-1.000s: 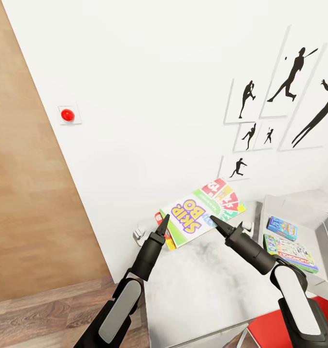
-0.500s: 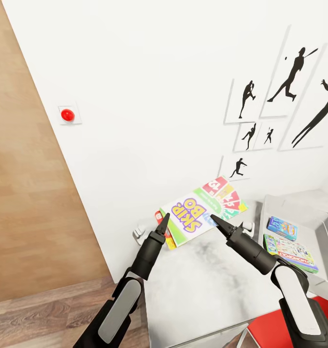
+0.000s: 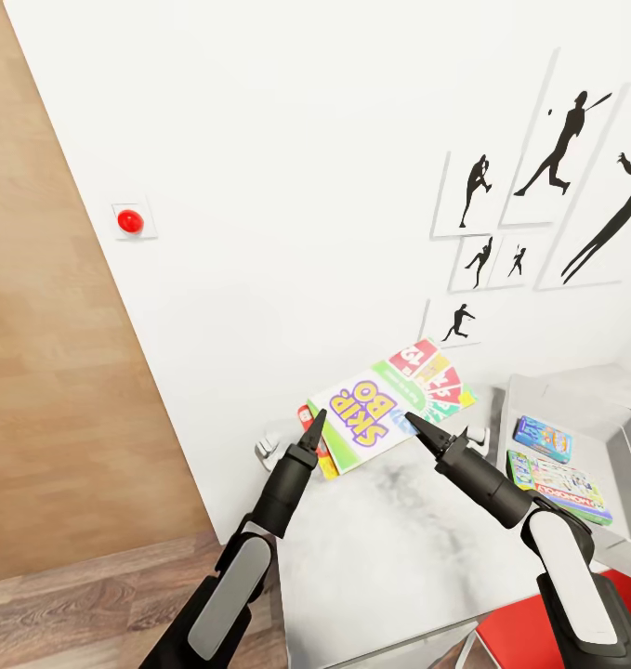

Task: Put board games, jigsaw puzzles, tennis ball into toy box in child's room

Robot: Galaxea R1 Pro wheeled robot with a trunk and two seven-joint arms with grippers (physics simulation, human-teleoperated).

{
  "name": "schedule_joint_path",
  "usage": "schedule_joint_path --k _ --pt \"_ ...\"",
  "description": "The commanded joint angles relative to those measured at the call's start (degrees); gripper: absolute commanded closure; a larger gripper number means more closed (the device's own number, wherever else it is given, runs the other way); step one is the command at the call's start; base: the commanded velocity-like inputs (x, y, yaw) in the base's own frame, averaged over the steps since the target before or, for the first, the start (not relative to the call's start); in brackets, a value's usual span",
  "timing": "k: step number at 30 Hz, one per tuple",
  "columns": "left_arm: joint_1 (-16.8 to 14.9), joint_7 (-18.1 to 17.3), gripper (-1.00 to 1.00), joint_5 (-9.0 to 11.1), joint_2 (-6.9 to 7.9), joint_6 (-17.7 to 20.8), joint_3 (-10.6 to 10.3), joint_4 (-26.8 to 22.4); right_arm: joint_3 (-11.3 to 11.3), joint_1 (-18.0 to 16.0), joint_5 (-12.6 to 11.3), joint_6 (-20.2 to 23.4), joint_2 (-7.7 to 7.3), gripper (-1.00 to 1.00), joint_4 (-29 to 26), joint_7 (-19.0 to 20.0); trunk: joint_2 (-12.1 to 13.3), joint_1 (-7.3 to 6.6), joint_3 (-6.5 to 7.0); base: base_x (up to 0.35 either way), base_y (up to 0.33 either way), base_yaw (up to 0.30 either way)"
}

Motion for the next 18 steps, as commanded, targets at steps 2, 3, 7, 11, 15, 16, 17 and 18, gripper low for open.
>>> schedule_joint_path --k 2,3,7,11,15,16,17,18 --pt "-0.05 0.34 1.00 1.35 0.07 0.13 0.10 0.88 -0.09 -0.09 -2.11 0.94 0.00 1.00 -0.07 0.18 -0.12 0.03 -0.11 0.000 0.000 0.000" --pt "-0.05 0.34 1.00 1.35 0.07 0.13 0.10 0.88 -0.09 -0.09 -2.11 0.94 0.00 1.00 -0.07 0.18 -0.12 0.03 -0.11 0.000 0.000 0.000" --pt "-0.05 0.44 1.00 1.32 0.07 0.18 0.11 0.86 -0.09 -0.09 -2.11 0.94 0.00 1.00 -0.07 0.18 -0.12 0.03 -0.11 0.000 0.000 0.000" --pt "-0.05 0.50 -1.00 1.22 0.07 0.20 0.07 0.84 -0.09 -0.09 -2.11 0.94 0.00 1.00 -0.07 0.18 -0.12 0.03 -0.11 0.000 0.000 0.000" --pt "-0.05 0.59 -1.00 1.10 0.03 0.21 0.04 0.84 -0.09 -0.08 -2.11 0.94 0.00 1.00 -0.07 0.18 -0.12 0.03 -0.11 0.000 0.000 0.000" --pt "-0.05 0.61 -1.00 1.07 0.02 0.21 0.04 0.84 -0.09 -0.08 -2.11 0.94 0.00 1.00 -0.07 0.20 -0.12 0.03 -0.11 0.000 0.000 0.000" --pt "-0.05 0.62 -1.00 1.06 0.01 0.21 0.03 0.84 -0.09 -0.08 -2.11 0.94 0.00 1.00 -0.07 0.21 -0.12 0.03 -0.11 0.000 0.000 0.000" --pt "-0.05 0.64 -1.00 1.05 0.02 0.21 0.03 0.84 -0.09 -0.08 -2.11 0.94 0.00 1.00 -0.09 0.22 -0.12 0.03 -0.11 0.000 0.000 0.000"
